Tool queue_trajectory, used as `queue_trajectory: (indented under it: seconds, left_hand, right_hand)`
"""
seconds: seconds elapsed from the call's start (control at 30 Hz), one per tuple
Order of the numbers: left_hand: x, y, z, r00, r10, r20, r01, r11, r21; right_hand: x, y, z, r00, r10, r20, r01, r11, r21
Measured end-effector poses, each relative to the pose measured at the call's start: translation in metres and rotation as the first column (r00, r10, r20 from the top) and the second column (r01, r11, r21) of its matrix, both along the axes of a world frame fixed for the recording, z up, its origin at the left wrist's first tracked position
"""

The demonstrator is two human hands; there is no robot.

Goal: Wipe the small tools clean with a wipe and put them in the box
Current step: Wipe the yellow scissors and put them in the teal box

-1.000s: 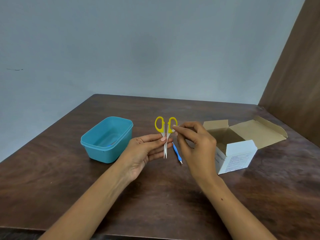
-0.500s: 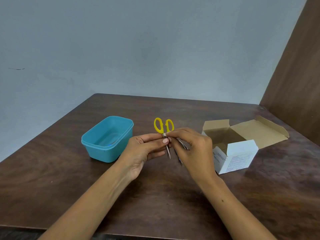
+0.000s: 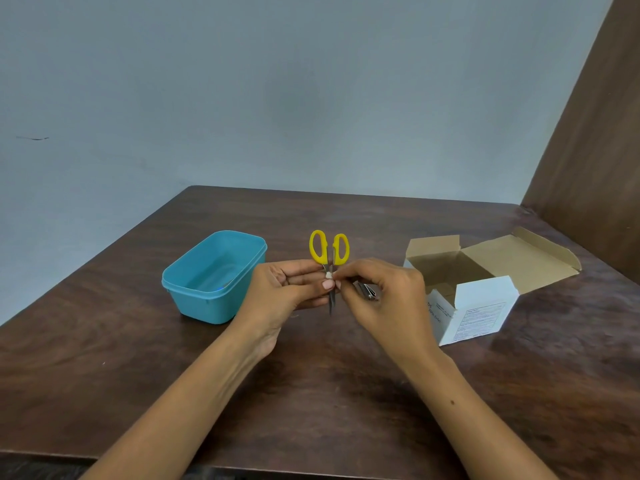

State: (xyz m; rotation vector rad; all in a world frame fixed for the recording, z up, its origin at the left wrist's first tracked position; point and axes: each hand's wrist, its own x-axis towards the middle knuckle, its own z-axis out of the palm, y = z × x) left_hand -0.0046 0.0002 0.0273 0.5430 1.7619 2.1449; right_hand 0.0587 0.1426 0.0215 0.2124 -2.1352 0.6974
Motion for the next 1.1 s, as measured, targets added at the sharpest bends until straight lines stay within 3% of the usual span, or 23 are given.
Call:
queue_trajectory:
  seconds: [0.23,0.4,0.57,0.7,0.9,0.97,1.1]
  left_hand:
    - [0.0036,0.0012,0.0005,0.996,-0.050,-0.077,0.046,0.998,-0.053]
    - [0.0024,-0.0018,0.0010,0.997,-0.032,-0.074,0.028,0.998,-0.048]
    - [0.0047,0.0005,0.0005,0.995,-0.063,-0.082,0.056,0.995,-0.077]
    - [0.0031,-0.0006,0.0006,0.997,-0.024,-0.072,0.020,0.998,-0.061]
    - [0.0014,-0.0003,0.0021,1.000,0.013,-0.016,-0.013,1.000,-0.021]
    - [-0.0004,-0.0005,0.0024,0.999,0.035,0.019,-0.035,0.999,-0.011]
    - [-0.0007,0.0011,0.0019,0.993,0.088,0.083,-0.089,0.996,0.011]
  right_hand:
    - [-0.0039,-0.0015,-0.0024,0.993,-0.089,-0.081,0.083,0.994,-0.069]
    - [-0.0026,0.0005,-0.0020,1.000,0.025,0.011,-0.025,1.000,-0.015]
    - [-0.0046,0.0005,-0.0011,0.997,-0.035,-0.065,0.032,0.998,-0.050]
    - [-0.0044,0.0000,-0.0014,0.999,0.033,0.025,-0.033,0.999,-0.002]
    - [0.0002,0.0011,0.0057,1.000,-0.003,-0.005,0.001,0.914,-0.406]
    - [0.0014,0.0027,0.0063,1.000,-0.001,-0.025,-0.008,0.928,-0.372]
    - [-0.0018,-0.0030,-0.0011,0.997,0.078,0.006,-0.078,0.996,-0.039]
